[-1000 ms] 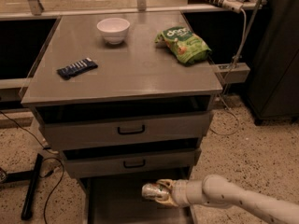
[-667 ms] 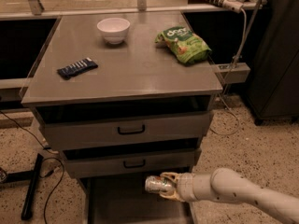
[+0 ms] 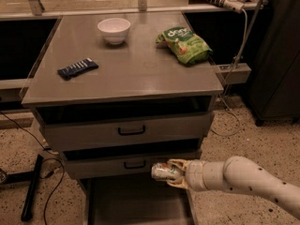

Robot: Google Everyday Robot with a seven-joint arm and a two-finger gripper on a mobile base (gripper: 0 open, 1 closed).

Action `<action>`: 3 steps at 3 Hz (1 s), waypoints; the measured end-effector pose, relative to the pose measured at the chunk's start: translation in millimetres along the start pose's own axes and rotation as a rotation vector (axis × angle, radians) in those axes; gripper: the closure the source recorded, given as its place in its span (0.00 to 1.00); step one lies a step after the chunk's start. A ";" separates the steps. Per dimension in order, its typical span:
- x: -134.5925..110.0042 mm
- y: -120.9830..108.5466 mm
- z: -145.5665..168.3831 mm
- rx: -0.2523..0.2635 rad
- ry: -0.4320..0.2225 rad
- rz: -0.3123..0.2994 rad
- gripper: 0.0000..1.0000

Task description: Pick 7up can from bottom drawer and place on counter

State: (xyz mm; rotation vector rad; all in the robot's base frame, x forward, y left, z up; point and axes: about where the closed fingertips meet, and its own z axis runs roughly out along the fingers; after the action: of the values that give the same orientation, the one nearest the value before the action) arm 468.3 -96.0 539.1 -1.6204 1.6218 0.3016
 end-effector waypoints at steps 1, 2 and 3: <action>-12.1 -7.1 -23.3 0.029 -0.016 -0.022 1.00; -50.8 -31.9 -75.2 0.078 -0.041 -0.099 1.00; -102.4 -58.9 -129.2 0.104 -0.060 -0.185 1.00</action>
Offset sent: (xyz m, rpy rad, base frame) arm -0.0115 -0.0336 0.1931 0.0064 -0.2521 0.0688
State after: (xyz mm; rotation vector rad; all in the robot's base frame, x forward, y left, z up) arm 460.3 -116.8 712.8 -1.6521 1.4076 0.1651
